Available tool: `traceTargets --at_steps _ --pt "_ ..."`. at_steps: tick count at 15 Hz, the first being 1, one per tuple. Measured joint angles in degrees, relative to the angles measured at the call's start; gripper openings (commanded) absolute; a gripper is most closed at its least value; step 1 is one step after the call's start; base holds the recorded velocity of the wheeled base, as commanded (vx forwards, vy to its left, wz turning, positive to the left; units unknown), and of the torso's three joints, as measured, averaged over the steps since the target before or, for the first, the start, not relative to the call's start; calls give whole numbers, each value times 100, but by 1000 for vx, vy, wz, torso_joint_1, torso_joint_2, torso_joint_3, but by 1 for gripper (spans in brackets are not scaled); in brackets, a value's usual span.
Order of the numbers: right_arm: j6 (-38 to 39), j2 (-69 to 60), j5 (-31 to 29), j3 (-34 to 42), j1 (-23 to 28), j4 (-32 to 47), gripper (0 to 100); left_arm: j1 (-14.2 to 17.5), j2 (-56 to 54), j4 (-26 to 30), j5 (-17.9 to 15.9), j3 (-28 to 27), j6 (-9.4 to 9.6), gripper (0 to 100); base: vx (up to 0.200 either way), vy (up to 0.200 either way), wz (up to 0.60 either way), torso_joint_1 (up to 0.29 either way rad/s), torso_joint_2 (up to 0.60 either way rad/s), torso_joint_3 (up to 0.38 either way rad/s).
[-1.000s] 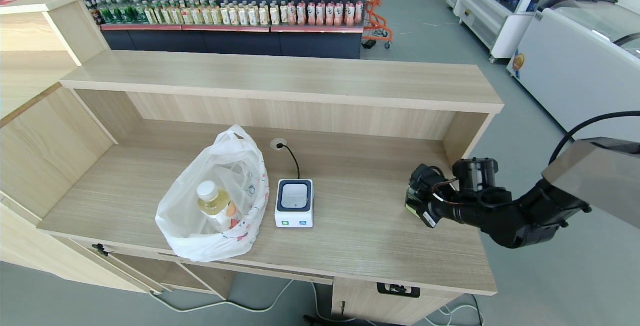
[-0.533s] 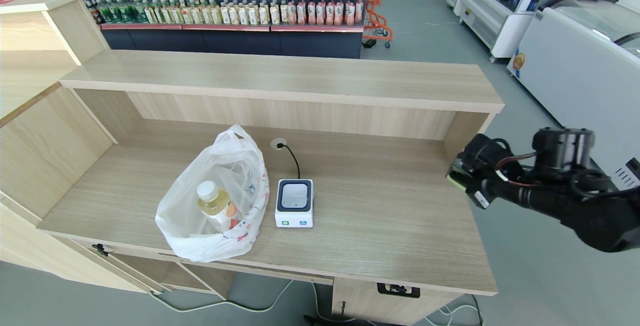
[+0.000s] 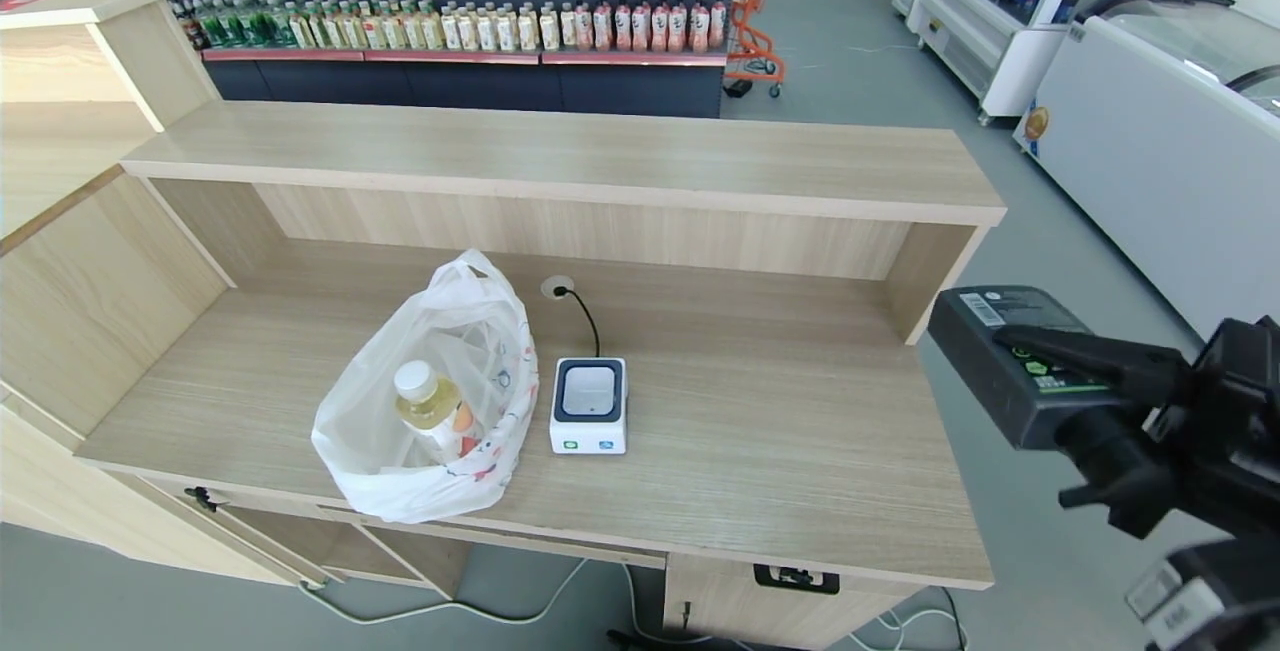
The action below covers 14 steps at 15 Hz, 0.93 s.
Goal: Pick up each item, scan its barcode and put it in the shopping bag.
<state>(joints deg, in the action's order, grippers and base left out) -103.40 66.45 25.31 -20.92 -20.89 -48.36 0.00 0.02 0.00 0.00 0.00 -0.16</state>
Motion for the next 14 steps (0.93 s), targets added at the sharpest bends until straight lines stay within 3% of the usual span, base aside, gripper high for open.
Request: traceTargets --at_steps 3,6,14 --pt "-1676 -496 358 85 -1268 -361 0 0 0 0 0 0 0 100 0 0 0 0 0 0" --pt "-2670 -636 450 107 -2215 -1519 0 0 0 0 0 0 0 100 0 0 0 0 0 0" --pt "-2946 -601 633 157 -2872 -1692 0 0 0 0 0 0 -2 100 0 0 0 0 0 0"
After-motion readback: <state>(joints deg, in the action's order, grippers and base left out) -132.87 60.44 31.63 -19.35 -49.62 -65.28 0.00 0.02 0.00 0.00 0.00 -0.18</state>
